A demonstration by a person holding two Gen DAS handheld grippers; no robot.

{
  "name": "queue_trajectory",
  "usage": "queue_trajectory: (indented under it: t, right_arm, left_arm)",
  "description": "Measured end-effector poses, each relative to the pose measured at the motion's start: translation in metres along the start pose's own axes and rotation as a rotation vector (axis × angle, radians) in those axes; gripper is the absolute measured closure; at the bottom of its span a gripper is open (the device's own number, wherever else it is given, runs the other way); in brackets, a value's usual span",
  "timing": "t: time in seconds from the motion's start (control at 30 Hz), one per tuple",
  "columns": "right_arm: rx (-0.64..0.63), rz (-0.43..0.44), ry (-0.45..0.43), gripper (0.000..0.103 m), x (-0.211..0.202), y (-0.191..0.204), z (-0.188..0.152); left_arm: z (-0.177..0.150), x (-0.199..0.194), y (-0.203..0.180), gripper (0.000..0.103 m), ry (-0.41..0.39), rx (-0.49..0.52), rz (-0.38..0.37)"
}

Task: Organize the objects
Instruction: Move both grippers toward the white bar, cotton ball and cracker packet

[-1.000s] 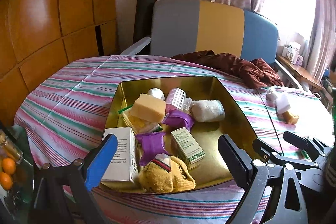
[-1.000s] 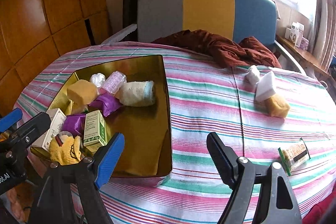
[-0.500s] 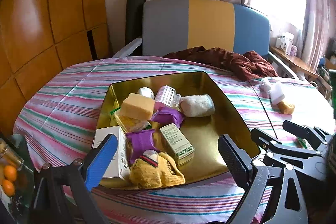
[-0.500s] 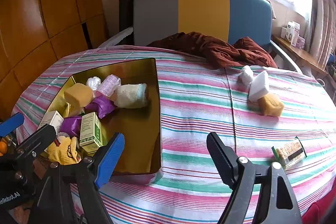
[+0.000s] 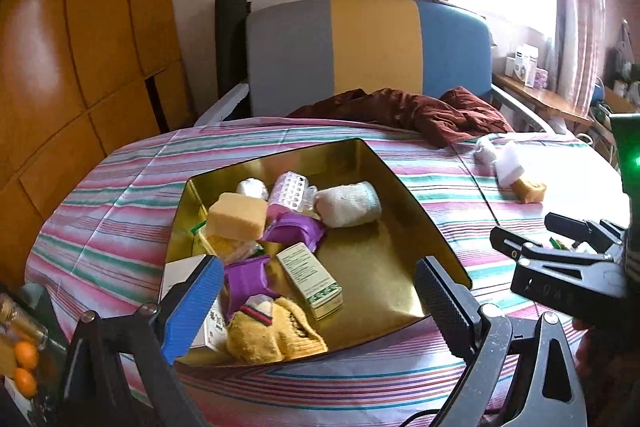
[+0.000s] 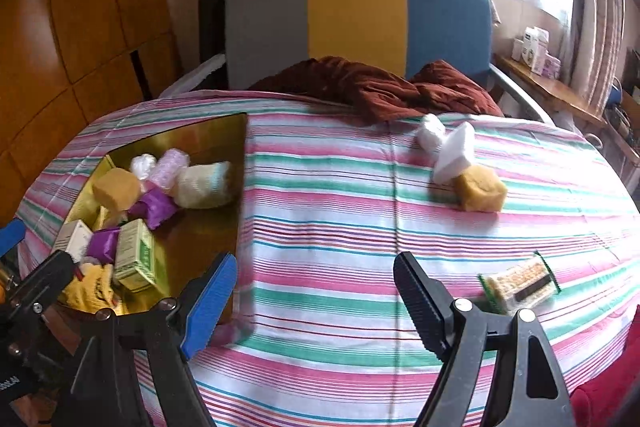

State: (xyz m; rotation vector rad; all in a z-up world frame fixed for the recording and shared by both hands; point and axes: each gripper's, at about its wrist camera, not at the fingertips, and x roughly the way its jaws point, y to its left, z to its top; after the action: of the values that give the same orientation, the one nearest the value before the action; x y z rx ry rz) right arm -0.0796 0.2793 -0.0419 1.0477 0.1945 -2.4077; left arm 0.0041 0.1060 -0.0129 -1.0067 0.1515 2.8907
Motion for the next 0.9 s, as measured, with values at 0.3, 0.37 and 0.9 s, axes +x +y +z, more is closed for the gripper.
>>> queue_trajectory:
  t: [0.3,0.37,0.9]
  right_arm:
    - [0.065,-0.041,0.049,0.021,0.002,-0.044,0.011]
    - [0.082,-0.048,0.052,0.021,0.001,-0.055,0.016]
    - [0.132,-0.181,-0.024,0.021,0.001,-0.142,0.066]
  left_arm:
    - [0.004,0.002,-0.020,0.006,0.006,0.055,-0.035]
    - [0.006,0.002,-0.026,0.006,0.006,0.071,-0.047]
    - [0.013,0.007,-0.062,0.005,0.013,0.150,-0.099]
